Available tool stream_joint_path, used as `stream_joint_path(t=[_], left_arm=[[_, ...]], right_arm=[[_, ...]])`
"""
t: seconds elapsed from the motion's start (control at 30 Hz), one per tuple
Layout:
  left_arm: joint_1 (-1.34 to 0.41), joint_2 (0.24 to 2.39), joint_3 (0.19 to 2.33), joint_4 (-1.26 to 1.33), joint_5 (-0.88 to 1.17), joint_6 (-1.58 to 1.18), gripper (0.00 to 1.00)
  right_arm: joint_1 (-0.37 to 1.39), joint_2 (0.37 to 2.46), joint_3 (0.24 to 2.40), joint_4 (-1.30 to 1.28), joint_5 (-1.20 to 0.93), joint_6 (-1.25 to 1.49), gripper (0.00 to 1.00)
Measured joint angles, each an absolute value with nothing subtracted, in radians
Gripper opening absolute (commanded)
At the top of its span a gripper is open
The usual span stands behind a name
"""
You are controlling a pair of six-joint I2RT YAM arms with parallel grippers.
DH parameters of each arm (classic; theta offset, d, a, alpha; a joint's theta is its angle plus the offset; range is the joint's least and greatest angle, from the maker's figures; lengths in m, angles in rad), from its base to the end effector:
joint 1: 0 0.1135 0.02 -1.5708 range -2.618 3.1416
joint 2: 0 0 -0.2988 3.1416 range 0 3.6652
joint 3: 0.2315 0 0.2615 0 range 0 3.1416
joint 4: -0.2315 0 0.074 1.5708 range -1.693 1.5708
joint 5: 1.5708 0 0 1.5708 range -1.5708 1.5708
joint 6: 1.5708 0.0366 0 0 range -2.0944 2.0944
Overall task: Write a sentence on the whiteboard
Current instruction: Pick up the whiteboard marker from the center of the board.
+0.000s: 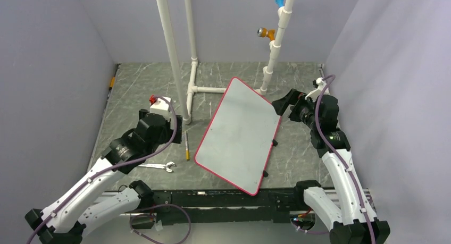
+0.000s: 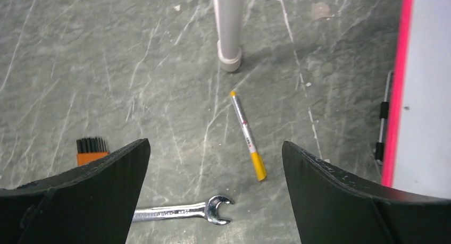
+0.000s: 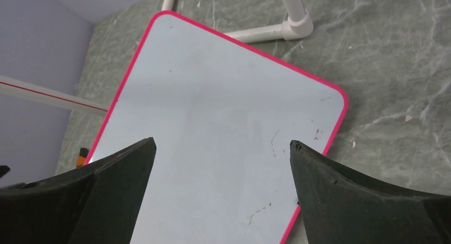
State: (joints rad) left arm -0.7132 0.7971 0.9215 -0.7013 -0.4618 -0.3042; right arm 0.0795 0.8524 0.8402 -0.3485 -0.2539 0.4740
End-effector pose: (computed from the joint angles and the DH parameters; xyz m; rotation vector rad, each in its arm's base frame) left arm 0.1209 -0.0831 0.3601 0.1617 2.0769 -0.1216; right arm 0.1797 0.0235 0.3567 0.2146 1.9567 0.6113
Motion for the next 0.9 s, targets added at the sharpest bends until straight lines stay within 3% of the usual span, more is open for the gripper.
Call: stream_joint_path(t=[0.47, 0.9], left_arm=[[-0.713, 0.617, 0.709, -0.686, -0.544, -0.505, 0.99], [-0.713, 0.851, 0.541, -0.481, -0.484, -0.571, 0.86]], right_arm=[[0.080, 0.843, 0.891, -0.393, -0.187, 0.480, 1.00], [0.080, 0.879, 0.905, -0.448, -0.199, 0.470, 1.00]])
